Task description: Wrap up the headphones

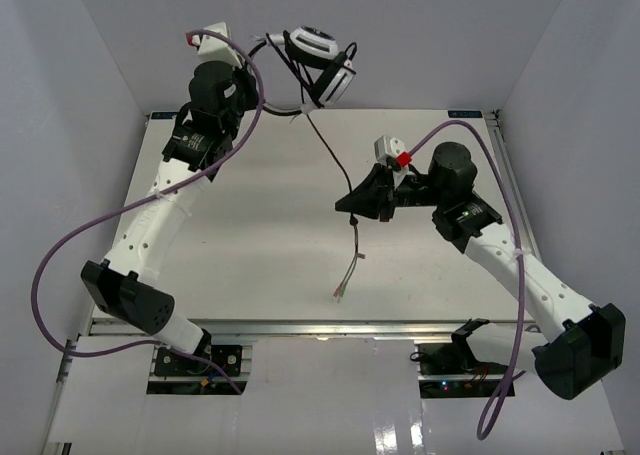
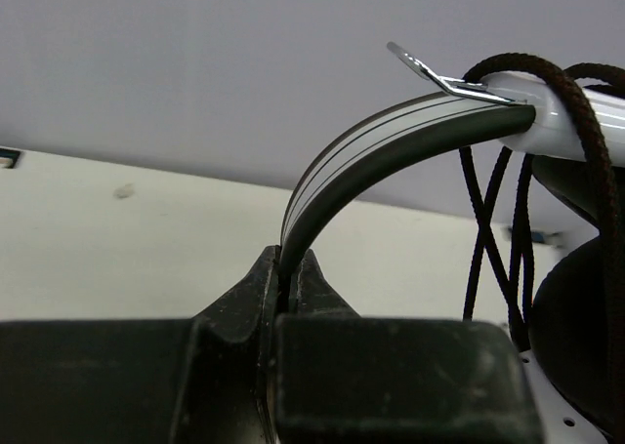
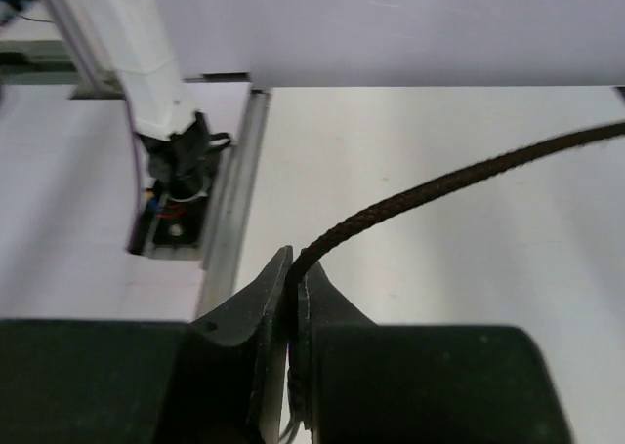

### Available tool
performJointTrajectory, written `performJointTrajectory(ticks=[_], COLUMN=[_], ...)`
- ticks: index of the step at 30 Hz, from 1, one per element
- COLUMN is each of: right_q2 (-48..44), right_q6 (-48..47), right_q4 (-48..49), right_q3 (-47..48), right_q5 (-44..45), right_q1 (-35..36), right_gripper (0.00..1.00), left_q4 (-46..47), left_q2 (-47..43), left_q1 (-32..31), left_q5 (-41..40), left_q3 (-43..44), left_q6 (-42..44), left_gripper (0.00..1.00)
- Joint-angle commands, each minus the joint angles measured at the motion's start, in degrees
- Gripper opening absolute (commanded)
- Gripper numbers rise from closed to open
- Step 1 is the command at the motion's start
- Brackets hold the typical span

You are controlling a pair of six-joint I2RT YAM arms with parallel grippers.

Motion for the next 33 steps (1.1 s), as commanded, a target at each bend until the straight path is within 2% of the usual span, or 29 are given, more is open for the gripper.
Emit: performJointTrajectory(ticks=[1,4,8,12,16,19,22,25,27,30,32,33], right_q2=[-0.4,0.8,3.8,7.2,10.5,12.6,13.5,14.0,15.0,17.9,19.9,20.3], right_q6=[-30.3,-40.0,-51.2,-58.7,-57.7,-52.8,-44.2,-36.7,-32.4,-24.7,-17.6,-11.2], right_q4=[-28.9,-29.6,-23.7,-14.2,-11.7,-11.8,-13.9,-15.1,-15.0,-14.5,-11.3,-5.1], right_q3=[10.2,14.3,15.0,12.1,11.7,12.5,12.7,11.7,10.5,11.1,10.9,10.0], right_q5=[31.8,49.5,64.1,71.5,69.8,64.7,48.8,35.8,19.2,2.1,-7.1,-11.2], right_q1=[5.1,8.1,9.7,10.2,8.9,6.2,-0.8,-5.6,-10.7,-14.0,-14.4,-14.4], right_gripper=[0.08,0.08,0.08,0.08,0.08,0.08,0.08,0.10,0.12,0.17,0.21,0.24], left_q4=[0.5,-1.3,-4.9,-7.8,-7.9,-7.5,-5.4,-3.4,-2.0,-0.2,1.3,2.1], left_q2=[-1.4,-0.1,2.4,1.4,-3.2,-6.5,-9.9,-12.1,-13.2,-13.5,-13.3,-13.3], left_q1=[0.1,-0.4,-3.8,-6.7,-6.7,-6.7,-6.7,-6.7,-6.7,-6.7,-6.9,-7.0], left_q5=[-2.1,1.8,11.0,16.5,26.4,34.0,40.7,43.9,46.3,49.6,50.8,50.6], left_q3=[-7.5,-11.9,-16.1,-19.4,-22.1,-23.6,-25.5,-25.2,-23.7,-20.9,-19.1,-18.1], left_q6=[8.4,10.7,15.2,19.9,22.6,23.4,21.6,18.7,16.5,11.7,8.8,7.4], left_gripper=[0.00,0.00,0.00,0.00,0.00,0.00,0.00,0.00,0.00,0.00,0.00,0.00])
